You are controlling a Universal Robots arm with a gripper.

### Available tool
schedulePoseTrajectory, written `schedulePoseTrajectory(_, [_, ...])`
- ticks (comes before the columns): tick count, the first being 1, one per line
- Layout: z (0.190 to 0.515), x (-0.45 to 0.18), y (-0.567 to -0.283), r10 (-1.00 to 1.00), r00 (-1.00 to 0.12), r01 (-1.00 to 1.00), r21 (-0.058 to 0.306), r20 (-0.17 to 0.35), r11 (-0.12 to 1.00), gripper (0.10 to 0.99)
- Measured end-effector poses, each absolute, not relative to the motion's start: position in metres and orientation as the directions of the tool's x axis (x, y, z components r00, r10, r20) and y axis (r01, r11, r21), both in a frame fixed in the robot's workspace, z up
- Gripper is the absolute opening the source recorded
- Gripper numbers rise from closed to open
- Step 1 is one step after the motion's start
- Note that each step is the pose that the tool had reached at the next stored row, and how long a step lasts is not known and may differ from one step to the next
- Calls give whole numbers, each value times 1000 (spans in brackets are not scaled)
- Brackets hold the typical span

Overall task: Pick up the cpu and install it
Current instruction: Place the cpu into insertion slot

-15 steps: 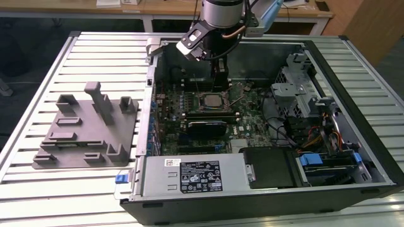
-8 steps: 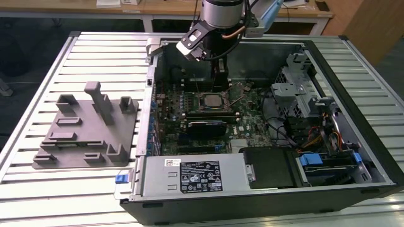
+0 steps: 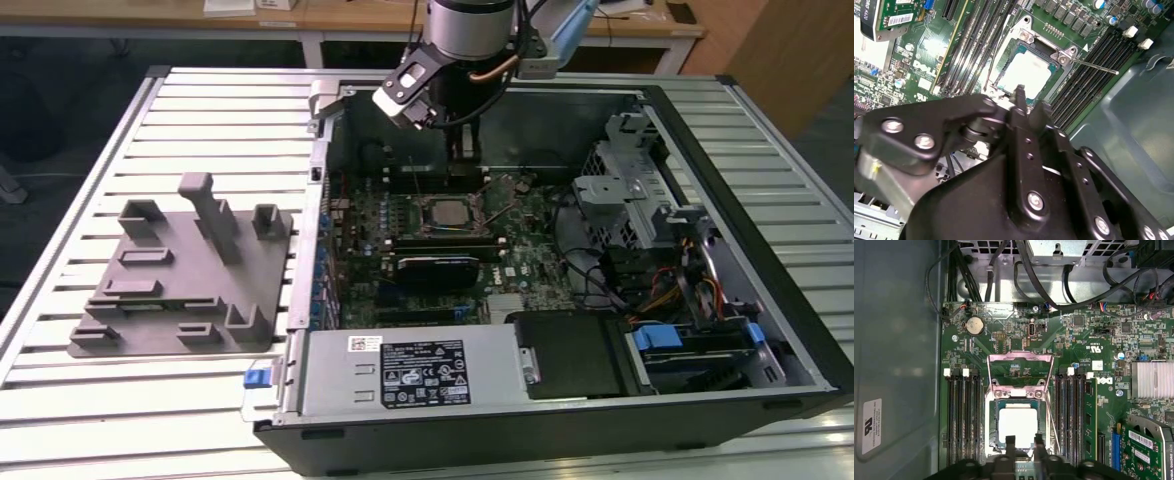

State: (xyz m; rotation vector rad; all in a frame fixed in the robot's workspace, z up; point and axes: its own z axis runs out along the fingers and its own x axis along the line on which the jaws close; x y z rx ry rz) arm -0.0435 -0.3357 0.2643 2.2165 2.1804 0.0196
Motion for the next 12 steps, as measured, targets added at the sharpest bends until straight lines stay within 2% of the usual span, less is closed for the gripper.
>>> schedulePoseTrajectory(1, [264,-43,-336,1000,17,999,32,-14,-16,282])
schedulePoseTrajectory(2, [264,-44,-336,1000,17,999,32,-14,-16,224])
schedulePoseTrajectory(3, [264,-44,-336,1000,17,999,32,-14,-16,224])
schedulePoseTrajectory(5, [264,-43,-336,1000,17,999,32,-14,-16,110])
schedulePoseTrajectory(12, [264,-40,-336,1000,17,999,32,-13,-16,106])
